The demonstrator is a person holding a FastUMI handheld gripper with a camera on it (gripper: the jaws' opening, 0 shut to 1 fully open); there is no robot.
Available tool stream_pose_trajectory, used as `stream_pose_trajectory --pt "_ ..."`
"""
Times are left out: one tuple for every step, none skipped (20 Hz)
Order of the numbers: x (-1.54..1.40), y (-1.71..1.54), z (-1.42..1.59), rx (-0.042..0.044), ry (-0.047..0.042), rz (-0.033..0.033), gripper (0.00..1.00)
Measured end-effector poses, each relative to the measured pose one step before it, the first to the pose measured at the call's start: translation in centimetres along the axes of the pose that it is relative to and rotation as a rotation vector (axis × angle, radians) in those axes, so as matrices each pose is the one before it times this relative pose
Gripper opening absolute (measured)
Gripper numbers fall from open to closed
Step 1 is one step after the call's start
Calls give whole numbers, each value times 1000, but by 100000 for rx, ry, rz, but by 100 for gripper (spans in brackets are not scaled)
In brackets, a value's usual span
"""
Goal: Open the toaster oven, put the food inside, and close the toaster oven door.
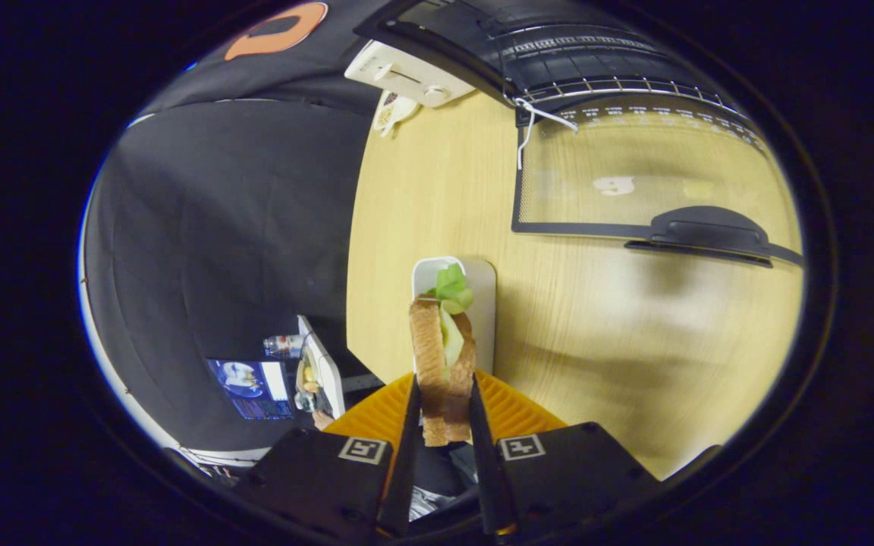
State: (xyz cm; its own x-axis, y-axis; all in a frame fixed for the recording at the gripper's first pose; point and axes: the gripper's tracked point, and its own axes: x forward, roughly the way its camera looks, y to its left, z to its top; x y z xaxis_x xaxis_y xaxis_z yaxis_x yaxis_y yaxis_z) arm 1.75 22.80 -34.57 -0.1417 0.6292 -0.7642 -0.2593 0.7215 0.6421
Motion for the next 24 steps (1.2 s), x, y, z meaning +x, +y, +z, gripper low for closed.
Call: stream_pose_trajectory --pt "-54 113 -68 -188 767 -471 37" --pt "-400 336 -180 -744 -427 193 35" --pt "-596 472 -156 -837 -648 714 32" --pt "-801 795 -87 74 -1280 1762 31" --pt "-1008 958 94 1403 -1517 2853 30" --pt "-1133 1301 53 2123 -1838 3740 30" --pt "-1269 1124 367 2506 -2716 3827 30" --pt "-1260 820 579 2729 -4041 3518 30" --pt "-1452 676 888 2683 -4786 3147 30" --pt "-1630 453 931 2729 -5565 2515 30" --pt "-1507 200 1300 2853 -6113 1577 30" --pt "-1593 -165 1280 1896 -6540 808 30" --pt "-1418 -498 1617 1716 -7323 -98 30" --pt "-1164 -475 1543 1481 -7220 -649 30" --pt "-968 -705 1883 2135 -7007 -1215 30" --pt "-603 -512 1341 2282 -6383 -1337 30" --pt "-210 -688 1472 1940 -5393 -843 30" --pt "414 -855 1295 2043 -5017 -680 29" --pt "636 -792 1280 2483 -4103 -967 30" --pt "834 -538 989 3230 -3668 363 30" --pt "897 -323 1162 3535 -3122 1380 30" --pt "1266 -529 705 2695 -2636 1418 30" --pt "1333 -530 814 2420 -2630 1090 30" --pt "1382 -323 750 1725 -2549 965 30"
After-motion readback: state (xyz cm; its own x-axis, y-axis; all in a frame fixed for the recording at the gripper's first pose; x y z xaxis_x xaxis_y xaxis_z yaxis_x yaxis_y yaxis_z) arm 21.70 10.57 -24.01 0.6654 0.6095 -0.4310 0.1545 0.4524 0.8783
